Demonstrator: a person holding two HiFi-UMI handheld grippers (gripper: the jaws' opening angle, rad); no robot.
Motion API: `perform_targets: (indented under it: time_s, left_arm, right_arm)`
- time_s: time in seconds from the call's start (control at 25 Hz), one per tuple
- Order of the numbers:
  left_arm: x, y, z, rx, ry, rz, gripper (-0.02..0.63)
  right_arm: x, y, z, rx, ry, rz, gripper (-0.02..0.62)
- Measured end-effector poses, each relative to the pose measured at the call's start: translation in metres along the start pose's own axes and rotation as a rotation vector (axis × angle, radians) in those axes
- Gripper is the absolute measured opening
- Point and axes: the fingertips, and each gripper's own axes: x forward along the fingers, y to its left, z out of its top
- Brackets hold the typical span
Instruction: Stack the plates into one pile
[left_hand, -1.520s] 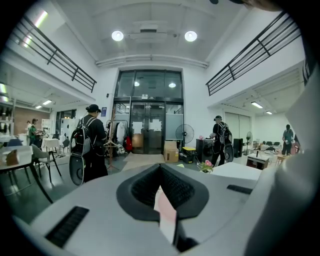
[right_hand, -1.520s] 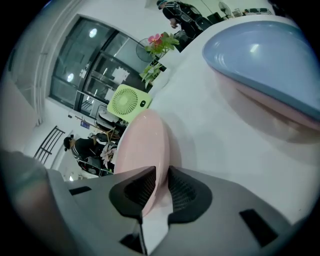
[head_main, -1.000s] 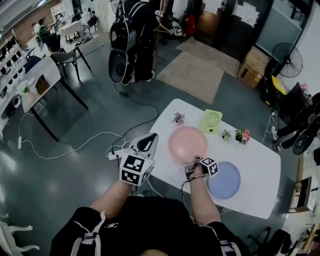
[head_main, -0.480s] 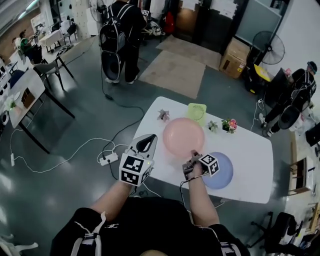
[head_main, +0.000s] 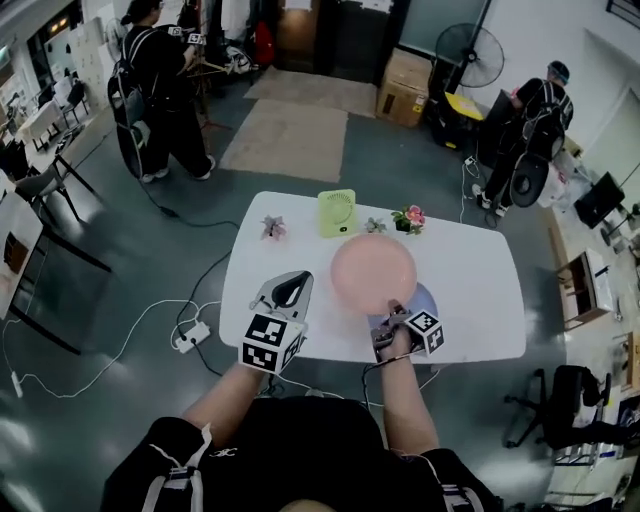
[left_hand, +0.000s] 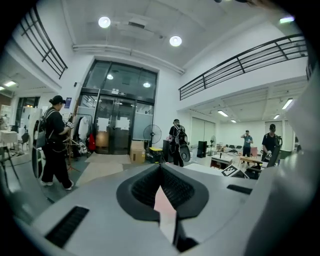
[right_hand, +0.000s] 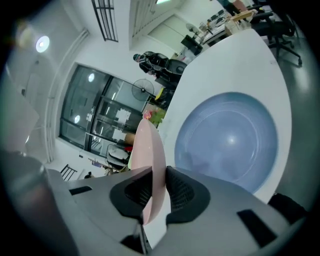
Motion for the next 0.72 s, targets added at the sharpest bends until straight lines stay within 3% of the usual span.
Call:
perform_targets:
  time_s: [0.32,0.72]
  left_arm:
    - [0.034,-0.057,0.001,0.027,0.018,-0.143,0.012]
    - [0.045,-0.084,-0.004,0.042,0.039,-0.201,0.012]
  right_arm:
    - [-0.051,-0.059,0.056,0.088,-0.149,-0.072,0.078]
    - [-0.072,-0.123,0.061,0.18,-0.209,-0.182,0.085]
